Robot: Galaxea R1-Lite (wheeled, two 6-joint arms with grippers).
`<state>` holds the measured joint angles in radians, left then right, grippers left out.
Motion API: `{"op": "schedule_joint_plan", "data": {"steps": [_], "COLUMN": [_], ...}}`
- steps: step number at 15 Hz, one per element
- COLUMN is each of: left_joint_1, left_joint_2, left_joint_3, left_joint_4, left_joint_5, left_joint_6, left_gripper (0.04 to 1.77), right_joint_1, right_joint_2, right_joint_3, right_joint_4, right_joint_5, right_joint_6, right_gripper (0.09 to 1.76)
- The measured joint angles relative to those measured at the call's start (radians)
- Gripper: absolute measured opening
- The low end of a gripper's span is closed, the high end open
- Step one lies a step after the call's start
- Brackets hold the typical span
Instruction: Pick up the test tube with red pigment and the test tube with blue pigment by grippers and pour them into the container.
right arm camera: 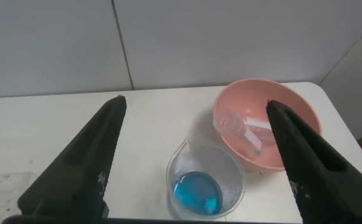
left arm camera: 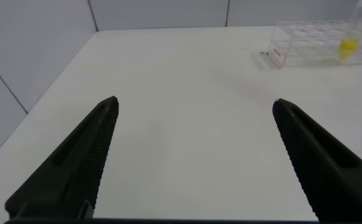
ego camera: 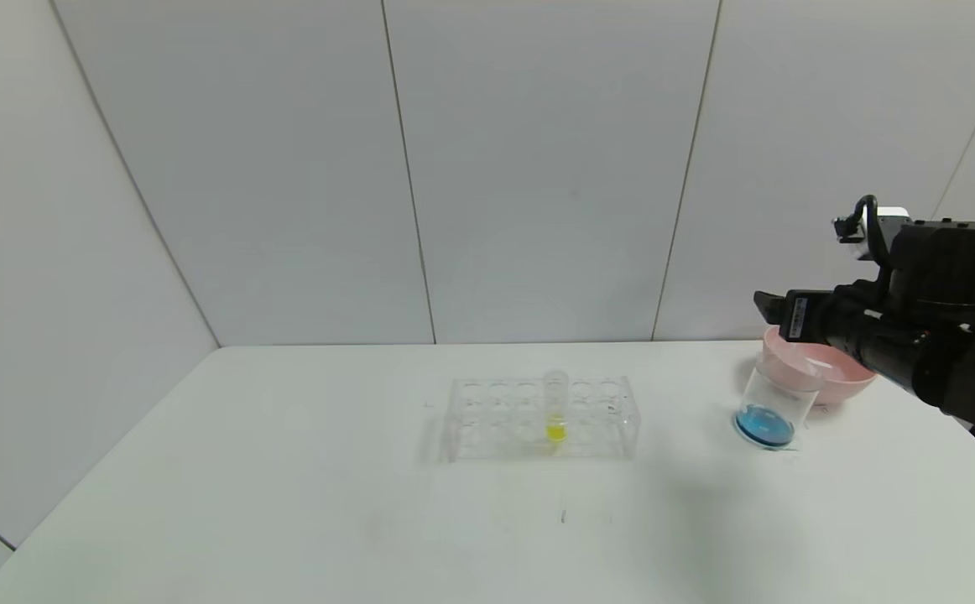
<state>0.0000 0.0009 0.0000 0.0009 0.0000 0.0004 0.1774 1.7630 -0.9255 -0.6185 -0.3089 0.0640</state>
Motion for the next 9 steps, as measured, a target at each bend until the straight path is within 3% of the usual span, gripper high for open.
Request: {"op": "schedule_joint_plan", "data": {"steps": [9], "left_joint_1": [0.000], "left_joint_2": [0.000], "left_joint_3": [0.000], "left_joint_4": [0.000], "left_joint_5": [0.000], "left_joint_6": [0.000], "left_gripper": [1.76], "right_joint_1": [-0.009], "right_joint_2": [-0.459], "right_joint_3": [0.233], "right_joint_4": [0.060], "right_joint_5": [0.089], "right_joint_6": [-0.037], "right_gripper": [1.68]}}
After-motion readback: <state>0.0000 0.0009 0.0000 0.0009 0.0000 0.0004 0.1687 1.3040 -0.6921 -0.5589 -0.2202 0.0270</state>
